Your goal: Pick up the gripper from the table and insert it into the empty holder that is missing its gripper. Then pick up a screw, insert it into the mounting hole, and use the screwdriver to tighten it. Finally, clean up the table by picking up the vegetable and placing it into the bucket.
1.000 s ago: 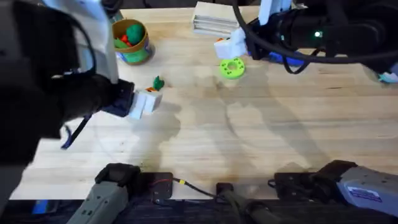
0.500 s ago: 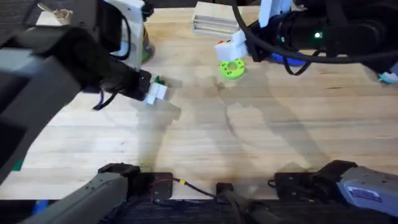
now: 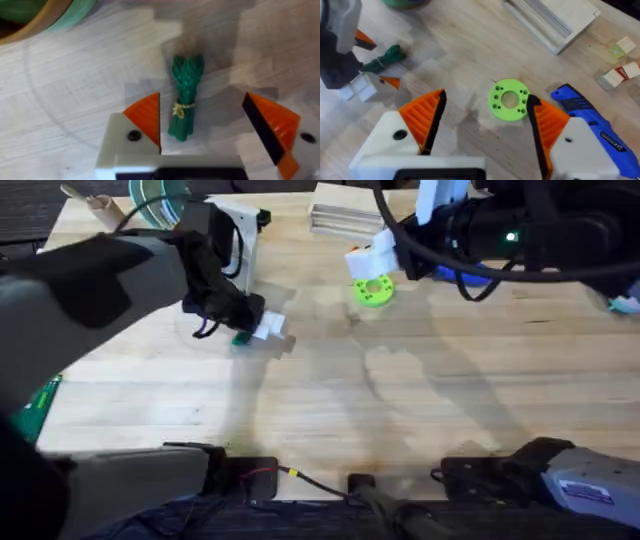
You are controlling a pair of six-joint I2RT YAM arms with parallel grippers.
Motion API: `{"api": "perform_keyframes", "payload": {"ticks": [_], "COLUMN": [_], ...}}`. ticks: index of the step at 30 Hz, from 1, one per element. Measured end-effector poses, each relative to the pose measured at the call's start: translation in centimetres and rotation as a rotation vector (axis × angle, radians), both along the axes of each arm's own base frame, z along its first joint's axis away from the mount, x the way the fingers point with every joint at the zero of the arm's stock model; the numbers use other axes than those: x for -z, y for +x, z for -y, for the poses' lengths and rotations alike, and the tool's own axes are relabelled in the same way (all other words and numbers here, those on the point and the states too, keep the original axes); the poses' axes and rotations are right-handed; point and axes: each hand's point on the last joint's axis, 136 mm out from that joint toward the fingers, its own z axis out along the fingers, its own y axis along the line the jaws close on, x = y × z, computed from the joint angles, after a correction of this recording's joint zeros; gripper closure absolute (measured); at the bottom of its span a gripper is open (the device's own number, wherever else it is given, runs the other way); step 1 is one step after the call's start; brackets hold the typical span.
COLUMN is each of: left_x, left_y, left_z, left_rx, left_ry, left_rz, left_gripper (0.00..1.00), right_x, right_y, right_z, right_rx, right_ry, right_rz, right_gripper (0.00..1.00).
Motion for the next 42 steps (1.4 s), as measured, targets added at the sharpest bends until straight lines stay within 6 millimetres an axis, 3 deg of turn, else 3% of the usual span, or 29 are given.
{"api": "perform_keyframes", "payload": {"ticks": [8, 9, 10, 11, 17, 20, 26, 29, 37, 42], "left_x": [1.8, 1.9, 2.0, 2.0, 1.9, 1.9, 1.6, 0.3, -8.4, -12.5], "left_y": [0.2, 0.2, 0.1, 0.2, 0.2, 0.2, -0.5, 0.1, 6.8, 9.9], "left_z": [0.1, 0.2, 0.4, 0.5, 0.7, 0.9, 0.6, 0.6, 0.5, -1.8], "left_rx": [0.008, 0.01, 0.013, 0.02, 0.029, 0.032, 0.028, 0.027, 0.026, -0.04], "left_ry": [0.0, -0.008, -0.017, -0.018, -0.028, -0.036, -0.022, -0.016, -0.026, -0.026], "left_rz": [-0.034, -0.038, -0.041, -0.04, -0.037, -0.037, -0.077, -0.074, 0.196, 0.349], "left_gripper": [0.012, 0.048, 0.126, 0.381, 0.83, 0.976, 0.977, 0.979, 0.981, 0.982], "right_x": [0.0, 0.0, 0.0, 0.0, 0.0, 0.0, 0.0, 0.0, 0.0, 0.0], "right_y": [0.0, 0.0, 0.0, 0.0, 0.0, 0.0, 0.0, 0.0, 0.0, 0.0], "right_z": [0.0, 0.0, 0.0, 0.0, 0.0, 0.0, 0.0, 0.0, 0.0, 0.0], "right_rx": [0.0, 0.0, 0.0, 0.0, 0.0, -0.001, -0.004, -0.005, -0.005, -0.005], "right_ry": [0.0, 0.0, 0.0, 0.0, 0.0, -0.001, -0.004, -0.004, -0.004, -0.004], "right_rz": [0.0, 0.0, 0.0, 0.0, 0.0, 0.0, 0.003, 0.003, 0.003, 0.003], "right_gripper": [0.01, 0.01, 0.01, 0.01, 0.01, 0.01, 0.01, 0.01, 0.01, 0.01]}}
